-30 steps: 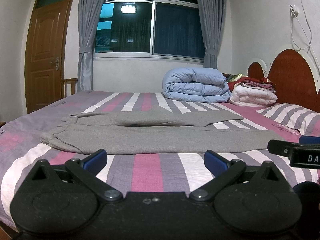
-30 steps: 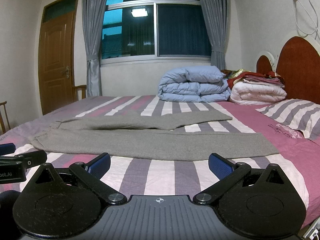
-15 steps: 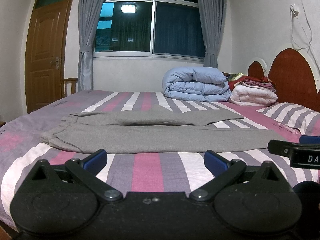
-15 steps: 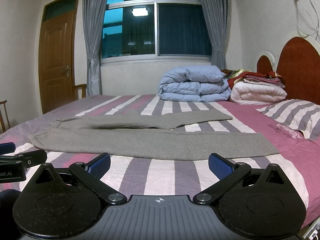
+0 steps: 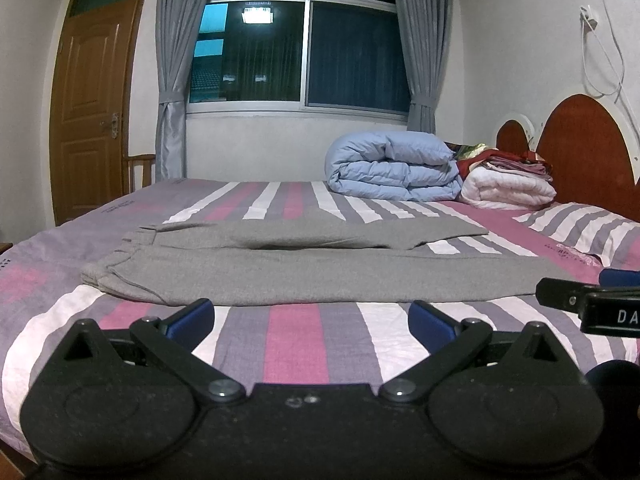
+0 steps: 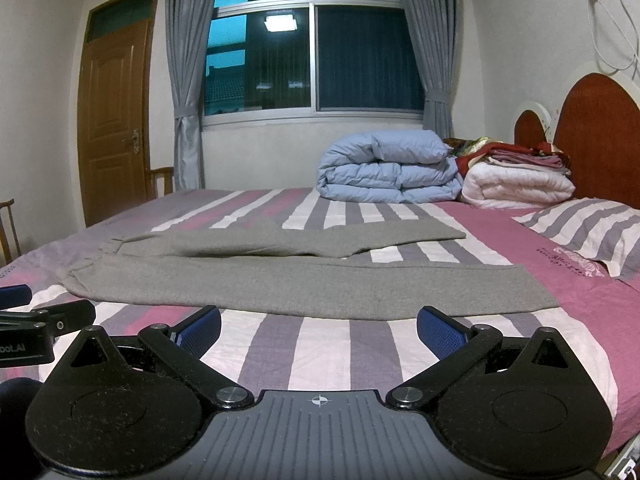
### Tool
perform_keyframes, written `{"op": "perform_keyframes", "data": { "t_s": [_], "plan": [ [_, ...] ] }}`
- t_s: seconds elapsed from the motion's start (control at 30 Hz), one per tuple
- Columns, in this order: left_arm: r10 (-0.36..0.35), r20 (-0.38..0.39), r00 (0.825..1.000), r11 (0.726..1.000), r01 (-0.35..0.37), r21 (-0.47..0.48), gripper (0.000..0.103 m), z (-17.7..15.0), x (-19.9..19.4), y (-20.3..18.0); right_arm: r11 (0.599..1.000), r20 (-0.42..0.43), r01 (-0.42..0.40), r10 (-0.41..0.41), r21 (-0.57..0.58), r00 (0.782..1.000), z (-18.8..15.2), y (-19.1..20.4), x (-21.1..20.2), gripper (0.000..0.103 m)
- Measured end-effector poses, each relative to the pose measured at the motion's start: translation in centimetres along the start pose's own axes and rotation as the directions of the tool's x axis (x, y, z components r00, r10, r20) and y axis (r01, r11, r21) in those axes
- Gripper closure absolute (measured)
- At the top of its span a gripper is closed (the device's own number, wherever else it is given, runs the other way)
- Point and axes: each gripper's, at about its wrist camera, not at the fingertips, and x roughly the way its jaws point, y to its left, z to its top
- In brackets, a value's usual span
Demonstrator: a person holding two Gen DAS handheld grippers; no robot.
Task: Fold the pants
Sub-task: 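Lower both grippers onto the sweatpants end and close on the fabric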
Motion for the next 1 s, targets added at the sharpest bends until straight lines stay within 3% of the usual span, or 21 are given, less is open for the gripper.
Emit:
{"op": "perform_keyframes", "data": {
  "t_s": [0.1, 0.2, 0.3, 0.37, 0.4, 0.5, 0.53, 0.6, 0.63, 0.67, 0.73, 0.83, 1.0],
  "plan": [
    [0.021, -0.036, 0.999, 0.999, -0.022, -0.025, 0.006, 0.1, 0.2, 0.4, 0.999, -0.002, -0.043, 0.043, 0.012, 0.999, 0.1, -0.2, 0.0, 0.0],
    [-0.016, -0.121, 0.992, 0.996, 0.005, -0.091, 0.007, 0.7, 1.5, 3.0, 0.992, -0.028, -0.123, 0.124, 0.004, 0.992, 0.7, -0.1, 1.0, 0.0],
    [-0.032, -0.111, 0.993, 0.989, 0.015, -0.148, 0.011, 1.7, 2.8, 7.6, 0.983, -0.059, -0.185, 0.185, 0.004, 0.981, 2.1, -0.5, 3.2, 0.0],
    [0.004, -0.128, 0.992, 0.992, -0.02, -0.126, 0.029, 3.1, 4.6, 10.8, 0.975, -0.08, -0.22, 0.22, 0.002, 0.972, 3.4, -0.7, 5.5, 0.0],
    [-0.003, -0.14, 0.99, 0.992, -0.014, -0.122, 0.032, 3.8, 5.7, 12.7, 0.97, -0.091, -0.243, 0.242, -0.003, 0.966, 4.2, -0.7, 6.7, 0.0],
    [0.039, -0.155, 0.987, 0.993, -0.056, -0.107, 0.031, 6.2, 9.7, 18.6, 0.959, -0.104, -0.281, 0.276, -0.039, 0.956, 7.0, -0.5, 10.9, 0.0],
    [0.064, -0.153, 0.986, 0.993, -0.079, -0.092, 0.026, 7.0, 11.0, 20.2, 0.956, -0.102, -0.292, 0.286, -0.044, 0.953, 8.0, -0.3, 12.5, 0.003],
    [0.081, -0.163, 0.983, 0.993, -0.094, -0.074, 0.023, 8.5, 14.2, 23.2, 0.947, -0.122, -0.318, 0.31, -0.051, 0.943, 10.0, 0.2, 16.5, 0.02],
    [0.068, -0.186, 0.98, 0.994, -0.082, -0.07, 0.026, 9.4, 16.5, 24.8, 0.943, -0.14, -0.328, 0.317, -0.061, 0.938, 10.7, 0.5, 19.1, 0.03],
    [0.054, -0.211, 0.976, 0.996, -0.068, -0.061, 0.036, 10.0, 18.6, 26.2, 0.938, -0.158, -0.338, 0.323, -0.074, 0.933, 11.4, 0.9, 21.7, 0.036],
    [0.037, -0.282, 0.959, 0.999, -0.041, -0.01, 0.05, 11.1, 23.6, 28.3, 0.932, -0.188, -0.349, 0.328, -0.094, 0.926, 12.5, 1.5, 26.9, 0.036],
    [0.077, -0.329, 0.941, 0.997, -0.064, 0.051, 0.05, 11.7, 30.3, 31.0, 0.929, -0.227, -0.349, 0.316, -0.126, 0.921, 13.2, 2.7, 35.3, 0.036],
    [0.049, -0.382, 0.923, 0.998, -0.06, -0.016, 0.05, 11.5, 39.3, 34.5, 0.923, -0.293, -0.338, 0.277, -0.182, 0.915, 13.4, 4.5, 48.4, 0.036]
  ]
}}
